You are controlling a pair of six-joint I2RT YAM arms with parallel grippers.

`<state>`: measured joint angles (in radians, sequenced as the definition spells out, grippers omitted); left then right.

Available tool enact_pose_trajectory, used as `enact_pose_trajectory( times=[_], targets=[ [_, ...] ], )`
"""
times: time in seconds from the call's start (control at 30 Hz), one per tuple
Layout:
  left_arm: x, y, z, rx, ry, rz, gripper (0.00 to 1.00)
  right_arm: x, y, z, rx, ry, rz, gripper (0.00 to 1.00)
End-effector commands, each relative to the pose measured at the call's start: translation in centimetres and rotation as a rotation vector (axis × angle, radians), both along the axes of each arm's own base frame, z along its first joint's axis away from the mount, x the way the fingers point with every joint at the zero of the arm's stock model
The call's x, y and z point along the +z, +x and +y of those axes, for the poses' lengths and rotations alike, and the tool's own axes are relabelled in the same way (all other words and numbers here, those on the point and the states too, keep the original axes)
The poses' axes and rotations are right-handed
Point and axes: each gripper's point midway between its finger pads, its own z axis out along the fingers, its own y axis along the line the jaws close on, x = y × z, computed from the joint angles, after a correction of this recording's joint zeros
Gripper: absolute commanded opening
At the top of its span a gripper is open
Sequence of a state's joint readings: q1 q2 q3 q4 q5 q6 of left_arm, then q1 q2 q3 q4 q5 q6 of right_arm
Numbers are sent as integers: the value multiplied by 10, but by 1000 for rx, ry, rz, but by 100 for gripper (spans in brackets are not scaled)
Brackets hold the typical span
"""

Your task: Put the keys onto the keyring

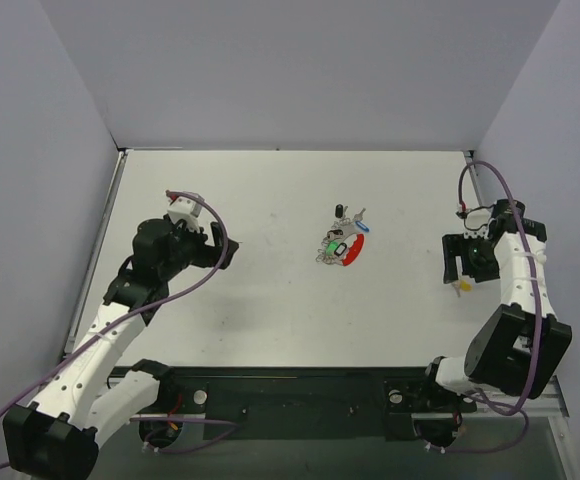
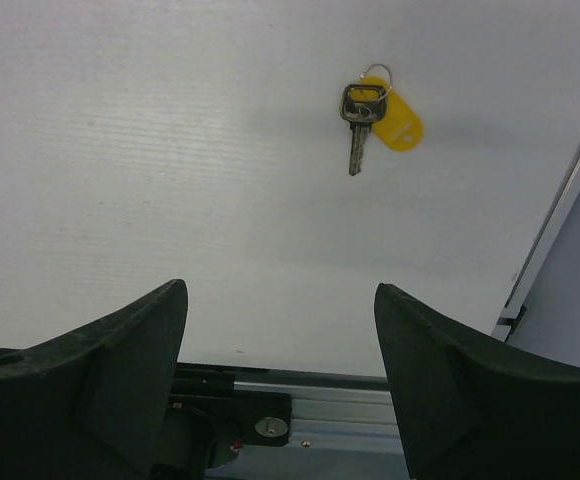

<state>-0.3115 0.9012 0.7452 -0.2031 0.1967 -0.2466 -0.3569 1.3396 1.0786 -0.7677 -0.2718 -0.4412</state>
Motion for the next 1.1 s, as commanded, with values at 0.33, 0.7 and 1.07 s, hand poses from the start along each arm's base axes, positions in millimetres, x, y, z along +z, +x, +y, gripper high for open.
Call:
enact_pose_trajectory(
  times=[0.33,0.7,1.07],
  targets=[
    [7,-5,-12,-32,123,-71,97,-25,25,-40,-71,-66,182,64],
    [2,-1,-9,-18,149,-66,97,-53,43,-43,-67,18,309,49],
    [-1,-1,-11,-26,154,-61,97,-79,44,-49,-79,19,401,32]
  ],
)
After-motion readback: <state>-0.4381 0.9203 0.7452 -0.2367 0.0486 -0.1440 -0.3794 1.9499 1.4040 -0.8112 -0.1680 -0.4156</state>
